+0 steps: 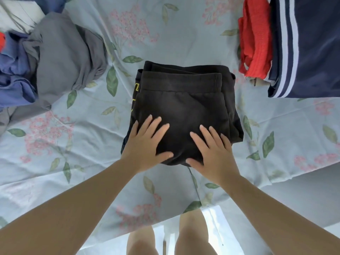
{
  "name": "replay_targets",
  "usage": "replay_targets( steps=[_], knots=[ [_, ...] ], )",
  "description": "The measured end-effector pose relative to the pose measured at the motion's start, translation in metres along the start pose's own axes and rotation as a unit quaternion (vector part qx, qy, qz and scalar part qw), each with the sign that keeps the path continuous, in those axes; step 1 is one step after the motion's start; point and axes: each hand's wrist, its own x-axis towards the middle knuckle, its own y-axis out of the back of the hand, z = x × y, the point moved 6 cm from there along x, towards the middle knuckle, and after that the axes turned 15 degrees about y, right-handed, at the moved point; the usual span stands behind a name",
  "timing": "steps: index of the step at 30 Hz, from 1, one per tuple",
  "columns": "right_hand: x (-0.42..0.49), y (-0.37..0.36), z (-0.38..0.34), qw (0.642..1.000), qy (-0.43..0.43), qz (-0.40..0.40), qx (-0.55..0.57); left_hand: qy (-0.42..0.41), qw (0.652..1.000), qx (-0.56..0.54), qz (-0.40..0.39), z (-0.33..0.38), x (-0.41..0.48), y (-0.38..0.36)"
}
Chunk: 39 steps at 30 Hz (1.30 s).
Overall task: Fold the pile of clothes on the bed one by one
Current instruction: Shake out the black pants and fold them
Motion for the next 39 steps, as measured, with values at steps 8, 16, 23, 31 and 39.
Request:
replay_targets(
  steps=[8, 16, 23, 31, 39],
  knots=[
    [-0.013, -0.032, 0.016, 0.995, 0.039, -0.082, -0.029, -0.092, 0.988, 0.125, 0.025, -0.018, -0.017, -0.024],
    [-0.015, -0.006, 0.025, 0.996, -0.005, -0.04, 0.08, -0.092, 0.993, 0.058, 0.049, -0.027, -0.025, -0.002],
    [-0.011, 0.045, 0.034, 0.917, -0.141, -0.188, 0.323, 0.044, 0.949, -0.057, -0.308, -0.028, -0.018, 0.045],
    [-0.012, 0.083, 0.035, 0.838, -0.204, -0.215, 0.458, 0.107, 0.873, -0.18, -0.441, -0.024, -0.006, 0.095],
    [0.022, 0.114, 0.073, 0.965, -0.241, 0.102, 0.032, 0.18, 0.98, 0.026, 0.085, -0.012, 0.051, 0.124]
  ],
)
